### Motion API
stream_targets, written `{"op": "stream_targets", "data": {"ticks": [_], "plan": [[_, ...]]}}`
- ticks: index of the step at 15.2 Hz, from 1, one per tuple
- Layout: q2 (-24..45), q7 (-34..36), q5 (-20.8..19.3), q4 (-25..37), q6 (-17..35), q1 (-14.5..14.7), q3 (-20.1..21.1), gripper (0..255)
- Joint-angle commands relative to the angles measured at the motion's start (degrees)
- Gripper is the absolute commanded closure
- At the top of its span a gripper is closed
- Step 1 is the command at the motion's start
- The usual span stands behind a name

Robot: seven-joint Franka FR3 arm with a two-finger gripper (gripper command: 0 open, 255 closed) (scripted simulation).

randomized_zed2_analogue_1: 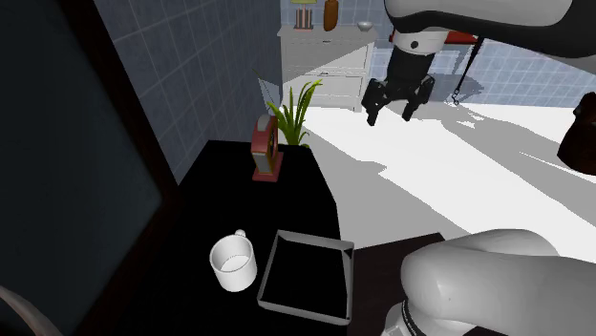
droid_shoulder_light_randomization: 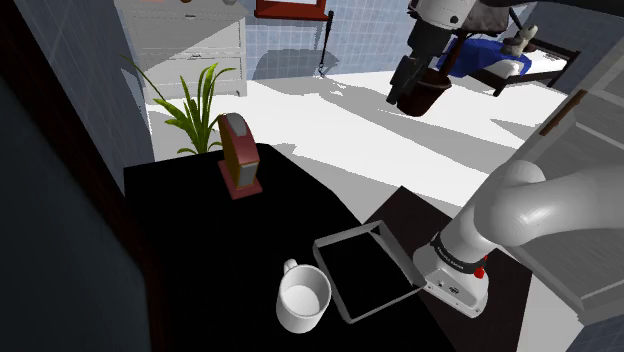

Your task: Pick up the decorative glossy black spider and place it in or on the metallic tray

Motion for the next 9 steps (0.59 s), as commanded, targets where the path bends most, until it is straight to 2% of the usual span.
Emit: {"op": "stream_targets", "data": {"ticks": [1,9], "plan": [[0.0,0.0,0.0,0.0,0.0,0.0,0.0,0],[5.9,6.5,4.9,-5.2,11.7,3.5,7.7,0]]}}
